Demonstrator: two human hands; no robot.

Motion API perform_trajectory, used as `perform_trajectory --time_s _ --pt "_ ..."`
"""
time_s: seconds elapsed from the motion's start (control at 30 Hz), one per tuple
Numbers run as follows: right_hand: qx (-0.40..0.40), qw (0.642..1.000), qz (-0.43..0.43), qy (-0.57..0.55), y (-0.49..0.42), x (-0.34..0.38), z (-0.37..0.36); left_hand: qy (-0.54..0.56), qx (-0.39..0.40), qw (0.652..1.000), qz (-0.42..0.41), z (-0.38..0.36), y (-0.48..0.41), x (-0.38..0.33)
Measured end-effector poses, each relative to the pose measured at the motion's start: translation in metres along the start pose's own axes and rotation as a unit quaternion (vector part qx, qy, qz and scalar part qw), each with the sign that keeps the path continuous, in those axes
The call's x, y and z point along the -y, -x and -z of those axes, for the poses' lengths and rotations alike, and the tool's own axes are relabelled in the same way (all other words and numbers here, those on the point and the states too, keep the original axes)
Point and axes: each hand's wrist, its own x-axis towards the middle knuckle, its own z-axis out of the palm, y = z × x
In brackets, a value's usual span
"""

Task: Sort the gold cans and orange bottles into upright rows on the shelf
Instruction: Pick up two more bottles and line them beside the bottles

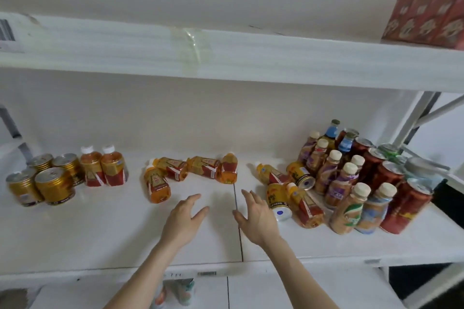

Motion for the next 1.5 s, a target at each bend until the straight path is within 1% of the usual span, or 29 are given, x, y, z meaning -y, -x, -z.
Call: perform_trajectory --time_s 0.07,0.13,0.3,0.43,0.5,0.53,0.6,0.7,0.77,0.83,0.9,0.97,1.03,1.1,1.2,1.3,1.37,1.43,1.5 --pt "0.011 1.000 0.011 -0.004 -0.020 -0.015 0.006 0.048 -0.012 0.998 0.046 -0.010 -0.018 -0.012" --pt "0.021 1.000 0.021 -0.009 -0.040 -0.026 0.009 0.079 -0.025 0.994 0.073 -0.017 -0.035 -0.021" --pt "0.031 0.997 0.047 -0.046 -0.081 -0.035 0.008 0.085 -0.051 0.990 0.105 -0.029 -0.070 -0.031" --pt "0.041 0.994 0.036 -0.094 -0.113 -0.034 -0.003 0.073 -0.074 0.987 0.122 -0.036 -0.100 -0.031" --pt "0.054 0.991 0.012 -0.124 -0.130 -0.034 -0.009 0.077 -0.084 0.985 0.133 -0.039 -0.119 -0.030" --pt "0.058 0.987 -0.003 -0.148 -0.138 -0.033 -0.012 0.096 -0.089 0.981 0.143 -0.041 -0.129 -0.028" --pt "0.055 0.979 -0.036 -0.192 -0.155 -0.032 -0.018 0.162 -0.109 0.964 0.179 -0.046 -0.154 -0.026" --pt "0.051 0.970 -0.077 -0.224 -0.178 -0.031 -0.027 0.254 -0.139 0.927 0.238 -0.051 -0.186 -0.027" --pt "0.058 0.964 -0.102 -0.238 -0.189 -0.031 -0.034 0.259 -0.150 0.918 0.259 -0.052 -0.202 -0.027" --pt "0.066 0.961 -0.120 -0.239 -0.196 -0.032 -0.040 0.264 -0.154 0.912 0.272 -0.056 -0.217 -0.021" --pt "0.071 0.957 -0.128 -0.249 -0.202 -0.031 -0.043 0.315 -0.153 0.894 0.281 -0.057 -0.229 -0.015" --pt "0.073 0.946 -0.133 -0.287 -0.206 -0.030 -0.040 0.378 -0.133 0.869 0.289 -0.056 -0.235 -0.010" --pt "0.074 0.929 -0.151 -0.330 -0.208 -0.031 -0.038 0.398 -0.117 0.861 0.293 -0.055 -0.238 -0.005" --pt "0.067 0.914 -0.163 -0.365 -0.206 -0.032 -0.036 0.401 -0.128 0.862 0.283 -0.055 -0.235 -0.002" --pt "0.055 0.905 -0.160 -0.390 -0.201 -0.030 -0.037 0.412 -0.146 0.865 0.247 -0.054 -0.223 0.001" --pt "0.035 0.899 -0.155 -0.409 -0.192 -0.027 -0.043 0.380 -0.163 0.886 0.212 -0.055 -0.209 0.006" --pt "0.015 0.897 -0.134 -0.422 -0.187 -0.028 -0.051 0.352 -0.159 0.904 0.183 -0.052 -0.199 0.009" --pt "0.003 0.903 -0.116 -0.414 -0.181 -0.032 -0.059 0.328 -0.151 0.920 0.154 -0.049 -0.187 0.012" --pt "-0.001 0.911 -0.105 -0.399 -0.169 -0.032 -0.055 0.270 -0.158 0.939 0.141 -0.045 -0.170 0.010"
